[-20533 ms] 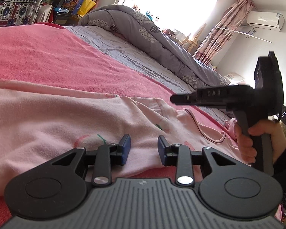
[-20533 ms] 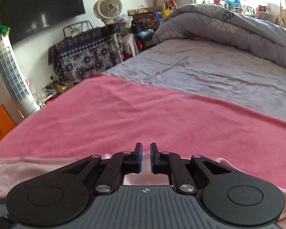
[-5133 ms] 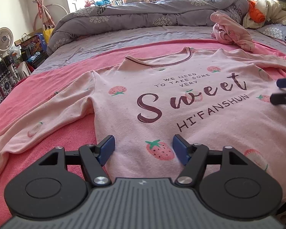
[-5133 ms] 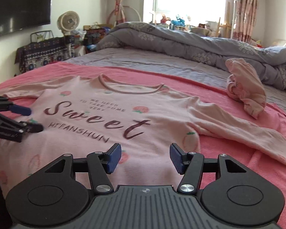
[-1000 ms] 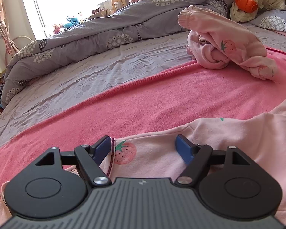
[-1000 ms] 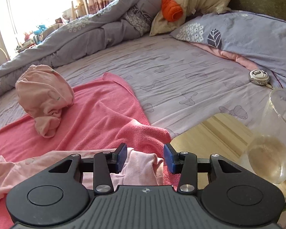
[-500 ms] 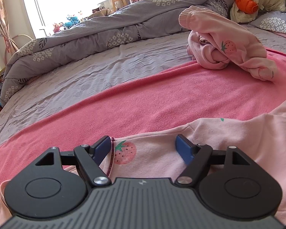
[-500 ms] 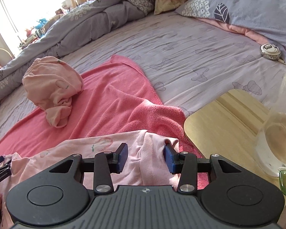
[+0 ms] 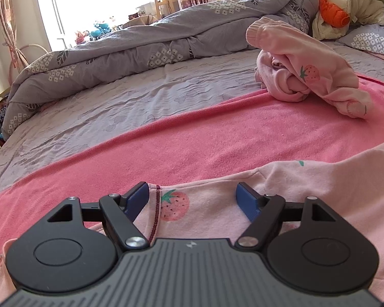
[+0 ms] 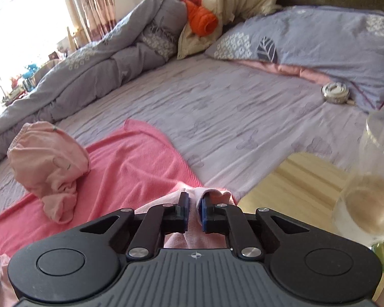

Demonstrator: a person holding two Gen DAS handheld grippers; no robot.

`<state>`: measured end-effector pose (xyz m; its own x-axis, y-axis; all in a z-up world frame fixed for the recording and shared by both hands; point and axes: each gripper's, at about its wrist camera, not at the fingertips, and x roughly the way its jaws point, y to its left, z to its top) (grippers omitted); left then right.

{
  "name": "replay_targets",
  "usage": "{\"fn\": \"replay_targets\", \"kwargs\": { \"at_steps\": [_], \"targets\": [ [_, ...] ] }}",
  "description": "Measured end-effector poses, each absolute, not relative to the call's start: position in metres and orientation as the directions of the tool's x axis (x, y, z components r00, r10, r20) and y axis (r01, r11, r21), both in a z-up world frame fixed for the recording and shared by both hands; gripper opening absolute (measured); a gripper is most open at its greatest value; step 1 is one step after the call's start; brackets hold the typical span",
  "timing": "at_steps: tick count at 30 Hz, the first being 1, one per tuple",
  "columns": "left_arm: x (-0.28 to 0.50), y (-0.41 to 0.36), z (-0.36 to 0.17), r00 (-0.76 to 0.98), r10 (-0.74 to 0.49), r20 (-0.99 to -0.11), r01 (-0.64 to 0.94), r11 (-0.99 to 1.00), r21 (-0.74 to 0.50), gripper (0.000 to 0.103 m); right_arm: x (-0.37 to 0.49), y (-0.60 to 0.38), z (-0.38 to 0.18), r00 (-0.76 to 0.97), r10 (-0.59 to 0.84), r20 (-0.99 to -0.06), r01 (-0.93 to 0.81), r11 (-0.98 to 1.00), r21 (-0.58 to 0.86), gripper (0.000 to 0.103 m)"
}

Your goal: Fold clothes

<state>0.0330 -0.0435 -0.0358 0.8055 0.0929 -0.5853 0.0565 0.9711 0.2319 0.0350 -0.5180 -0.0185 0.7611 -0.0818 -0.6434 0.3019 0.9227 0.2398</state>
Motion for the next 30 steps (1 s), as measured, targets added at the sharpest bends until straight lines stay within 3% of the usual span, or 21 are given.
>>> {"fn": "replay_targets", "kwargs": {
  "at_steps": [15,18,20,22,26,29,30],
  "targets": [
    [0.039,-0.042,-0.043,0.786,0.083,-0.613,0.07,0.973,0.221,0.078,0.08,-0.512,-0.053,0.694,-0.168,-0.7,0.321,0.942,0.092,0.013],
    [0.039,-0.041,-0.042,0.785,0.079,-0.614,0.07,0.974,0.215,0.078,0.075,-0.51,-0.044,0.697,-0.178,-0.694,0.306,0.95,0.063,0.03],
    [0.039,-0.041,-0.042,0.785,0.08,-0.614,0.069,0.974,0.215,0.078,0.07,-0.511,-0.038,0.698,-0.199,-0.688,0.311,0.95,0.04,0.049],
    [0.039,-0.041,-0.042,0.786,0.081,-0.613,0.069,0.974,0.217,0.078,0.062,-0.513,-0.03,0.702,-0.209,-0.681,0.313,0.949,0.031,0.055],
    [0.039,-0.04,-0.043,0.784,0.076,-0.616,0.069,0.975,0.209,0.078,0.05,-0.509,-0.011,0.715,-0.228,-0.661,0.299,0.954,-0.006,0.056],
    [0.04,-0.038,-0.042,0.781,0.068,-0.62,0.069,0.979,0.194,0.078,0.045,-0.506,0.002,0.717,-0.301,-0.629,0.335,0.94,-0.068,0.069],
    [0.04,-0.037,-0.042,0.78,0.064,-0.622,0.069,0.98,0.187,0.079,0.043,-0.506,0.006,0.717,-0.315,-0.622,0.355,0.933,-0.064,0.069]
  ]
}}
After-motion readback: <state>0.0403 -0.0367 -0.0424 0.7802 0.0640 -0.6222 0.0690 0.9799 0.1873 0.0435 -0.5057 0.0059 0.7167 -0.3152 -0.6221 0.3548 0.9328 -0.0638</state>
